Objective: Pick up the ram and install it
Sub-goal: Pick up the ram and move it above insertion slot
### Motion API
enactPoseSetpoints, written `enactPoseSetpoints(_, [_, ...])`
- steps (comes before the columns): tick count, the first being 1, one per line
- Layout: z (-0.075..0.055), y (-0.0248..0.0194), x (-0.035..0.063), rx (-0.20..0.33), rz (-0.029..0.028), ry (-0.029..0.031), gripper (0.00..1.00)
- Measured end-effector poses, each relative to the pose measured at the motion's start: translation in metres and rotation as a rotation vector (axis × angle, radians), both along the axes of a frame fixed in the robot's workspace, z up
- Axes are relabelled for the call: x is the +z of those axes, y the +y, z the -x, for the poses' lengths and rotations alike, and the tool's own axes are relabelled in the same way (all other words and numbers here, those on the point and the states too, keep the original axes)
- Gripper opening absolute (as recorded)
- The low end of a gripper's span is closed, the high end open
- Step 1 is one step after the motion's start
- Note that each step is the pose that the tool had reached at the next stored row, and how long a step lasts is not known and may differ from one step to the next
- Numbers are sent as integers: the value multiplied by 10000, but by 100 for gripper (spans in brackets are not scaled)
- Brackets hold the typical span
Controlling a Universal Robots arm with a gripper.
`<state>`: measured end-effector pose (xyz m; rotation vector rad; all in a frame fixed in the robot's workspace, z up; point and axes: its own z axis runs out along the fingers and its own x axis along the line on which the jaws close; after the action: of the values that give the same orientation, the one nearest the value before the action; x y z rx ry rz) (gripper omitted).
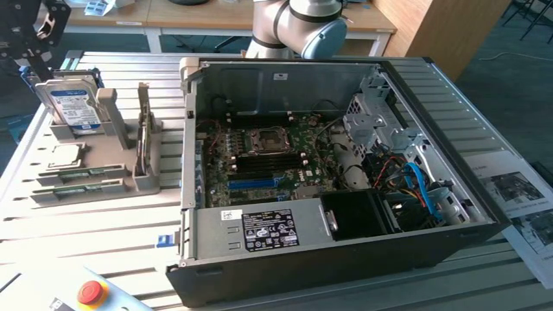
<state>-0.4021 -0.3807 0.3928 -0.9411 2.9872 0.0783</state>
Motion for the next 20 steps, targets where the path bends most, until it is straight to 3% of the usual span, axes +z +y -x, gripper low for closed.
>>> enactPoseSetpoints(20, [0,0,0,3599,0,0,10])
